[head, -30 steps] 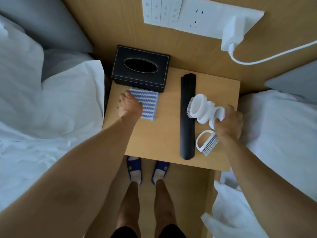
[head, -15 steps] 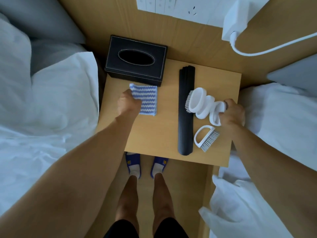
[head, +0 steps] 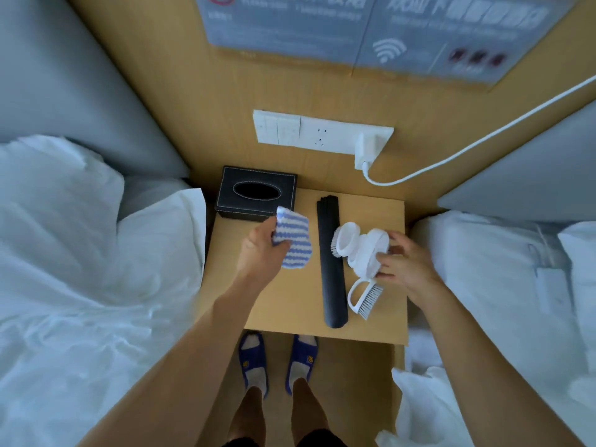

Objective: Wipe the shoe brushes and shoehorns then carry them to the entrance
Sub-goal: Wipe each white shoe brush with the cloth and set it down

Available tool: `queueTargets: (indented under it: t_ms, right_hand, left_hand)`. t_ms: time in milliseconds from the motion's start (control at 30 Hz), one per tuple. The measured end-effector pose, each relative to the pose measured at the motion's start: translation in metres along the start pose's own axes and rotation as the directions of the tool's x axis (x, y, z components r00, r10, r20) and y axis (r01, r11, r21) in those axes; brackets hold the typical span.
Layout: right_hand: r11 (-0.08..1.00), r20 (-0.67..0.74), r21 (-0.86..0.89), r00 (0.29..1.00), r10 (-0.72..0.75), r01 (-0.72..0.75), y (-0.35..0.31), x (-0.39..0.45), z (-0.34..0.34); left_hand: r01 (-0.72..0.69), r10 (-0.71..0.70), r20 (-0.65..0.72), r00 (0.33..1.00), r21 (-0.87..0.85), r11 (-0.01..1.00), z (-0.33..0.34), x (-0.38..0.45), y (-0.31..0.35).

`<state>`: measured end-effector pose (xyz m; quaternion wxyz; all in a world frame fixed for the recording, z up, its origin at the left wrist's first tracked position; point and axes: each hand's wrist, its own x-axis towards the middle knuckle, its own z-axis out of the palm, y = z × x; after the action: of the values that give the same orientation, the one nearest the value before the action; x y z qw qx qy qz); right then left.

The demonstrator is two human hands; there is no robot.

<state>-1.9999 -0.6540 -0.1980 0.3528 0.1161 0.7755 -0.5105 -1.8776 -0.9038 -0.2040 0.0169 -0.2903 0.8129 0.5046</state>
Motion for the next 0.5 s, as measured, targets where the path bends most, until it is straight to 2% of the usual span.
queueTargets:
  t_ms: [67, 167, 367, 500]
  right_hand:
    - [0.988, 0.128, 0.156, 0.991, -0.022, 0.002, -0.017, -0.025, 0.008]
    - [0.964, 0.245, 0.266, 0.966, -0.079, 0.011, -0.041, -0.058, 0.019]
    - [0.960, 0.353, 0.259, 0.914, -0.201, 0.111, -0.088, -0.115, 0.035]
    - [0.954, 0.348, 0.219, 0.897, -0.272, 0.204, -0.115, -0.141, 0.033]
  left_hand:
    - [-0.074, 0.074, -0.012, 0.997, -0.004, 0.997, -0.009, -0.016, 0.029]
    - [-0.179, 0.175, -0.066, 0.982, -0.061, 0.982, -0.025, -0.040, 0.069]
    - [-0.397, 0.395, -0.040, 0.918, -0.073, 0.915, -0.055, -0.074, 0.126]
    - [-0.418, 0.421, 0.014, 0.907, -0.099, 0.903, -0.072, -0.086, 0.143]
